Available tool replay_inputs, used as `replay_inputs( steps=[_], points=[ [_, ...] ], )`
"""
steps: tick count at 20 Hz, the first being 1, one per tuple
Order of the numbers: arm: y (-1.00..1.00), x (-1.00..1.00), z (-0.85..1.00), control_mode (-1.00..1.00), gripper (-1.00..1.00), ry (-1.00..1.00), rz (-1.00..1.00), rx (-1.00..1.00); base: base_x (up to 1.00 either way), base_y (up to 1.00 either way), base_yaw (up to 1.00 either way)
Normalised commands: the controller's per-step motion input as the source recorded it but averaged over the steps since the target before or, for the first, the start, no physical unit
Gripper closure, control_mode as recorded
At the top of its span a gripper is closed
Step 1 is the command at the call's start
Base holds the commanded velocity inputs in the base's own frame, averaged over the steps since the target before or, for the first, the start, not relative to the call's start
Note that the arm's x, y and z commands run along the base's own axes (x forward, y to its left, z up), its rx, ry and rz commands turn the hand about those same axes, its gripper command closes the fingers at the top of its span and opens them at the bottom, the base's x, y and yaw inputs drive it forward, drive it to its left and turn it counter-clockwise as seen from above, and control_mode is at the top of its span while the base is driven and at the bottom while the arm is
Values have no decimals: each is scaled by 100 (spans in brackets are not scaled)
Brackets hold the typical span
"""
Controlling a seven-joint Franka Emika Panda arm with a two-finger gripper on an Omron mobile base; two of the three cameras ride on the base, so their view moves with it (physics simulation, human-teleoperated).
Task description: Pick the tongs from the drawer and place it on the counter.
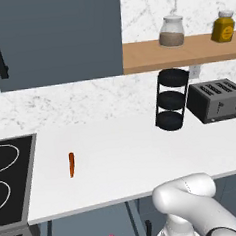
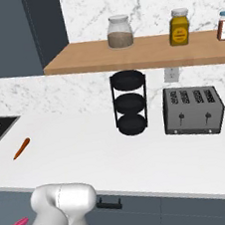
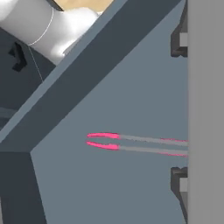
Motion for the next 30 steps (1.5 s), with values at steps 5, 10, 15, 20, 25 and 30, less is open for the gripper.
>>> replay_inputs(
  steps=[5,10,15,20,25,30],
  points=[
    [-4,30,-28,-100,-100,5,16,9,0,0,0],
    [0,14,-33,-100,-100,2,2,10,0,0,0],
    [0,4,-33,-100,-100,0,0,5,0,0,0],
    [0,17,-36,-100,-100,0,0,2,0,0,0],
    [0,23,-28,-100,-100,0,0,0,0,0,0],
    [0,12,-28,-100,-100,0,0,0,0,0,0]
  ],
)
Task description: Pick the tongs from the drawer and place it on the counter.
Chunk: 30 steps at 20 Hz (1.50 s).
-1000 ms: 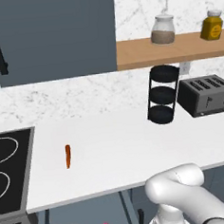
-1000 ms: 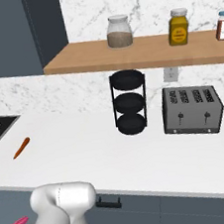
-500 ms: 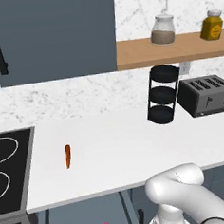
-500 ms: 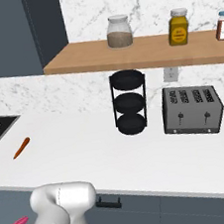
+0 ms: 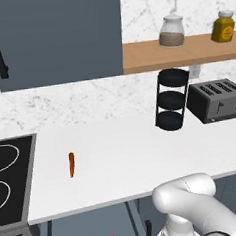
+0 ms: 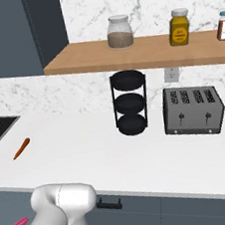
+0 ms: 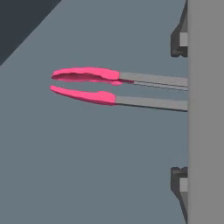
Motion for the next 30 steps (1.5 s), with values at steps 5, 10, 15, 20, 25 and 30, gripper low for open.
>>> replay_inputs(
  steps=[5,10,15,20,25,30],
  points=[
    [0,0,-38,-100,-100,2,0,1,0,0,0],
    [0,0,-30,-100,-100,0,0,5,0,0,0],
    [0,0,-28,-100,-100,0,0,4,0,0,0],
    [0,-7,-24,-100,100,0,0,2,0,0,0],
    [3,-16,-6,-100,100,0,0,0,0,0,0],
    [10,-13,0,-100,100,1,-3,0,0,0,0]
  ],
)
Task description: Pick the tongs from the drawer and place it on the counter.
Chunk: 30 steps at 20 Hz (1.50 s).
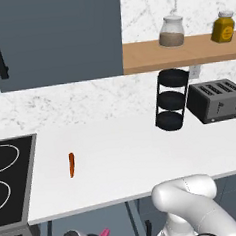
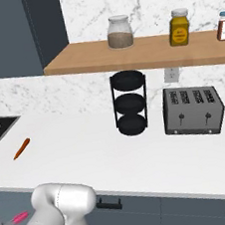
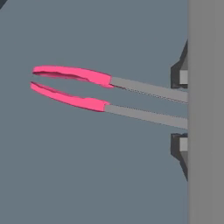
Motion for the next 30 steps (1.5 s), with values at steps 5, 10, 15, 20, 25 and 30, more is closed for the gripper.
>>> replay_inputs(
  steps=[5,10,15,20,25,30],
  points=[
    [11,-8,1,-100,100,1,-3,0,0,0,0],
    [12,-4,43,-100,100,3,-7,0,0,0,0],
    [7,-33,48,-100,100,0,-5,5,0,0,0],
    [6,-39,73,-100,100,-1,0,1,0,0,0],
    [6,-5,94,-100,100,-1,-1,0,0,0,0],
    [0,3,87,-100,100,0,0,-12,0,0,0]
  ],
)
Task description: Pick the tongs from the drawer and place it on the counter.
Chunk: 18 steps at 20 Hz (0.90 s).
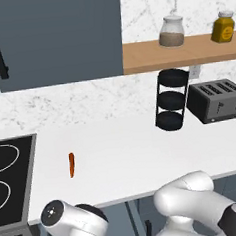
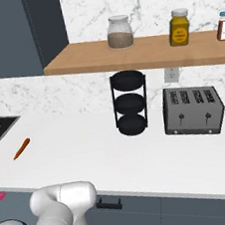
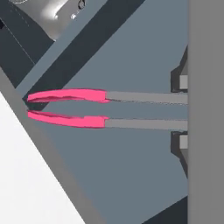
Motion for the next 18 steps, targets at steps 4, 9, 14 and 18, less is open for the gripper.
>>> replay_inputs(
  steps=[4,9,14,18],
  points=[
    [0,18,85,-100,100,0,0,-19,0,0,0],
    [-11,43,59,-100,100,0,0,-10,0,0,0],
    [-46,80,12,-100,100,0,3,-1,0,0,0],
    [-86,60,-3,-100,100,1,0,-4,0,0,0]
  ],
)
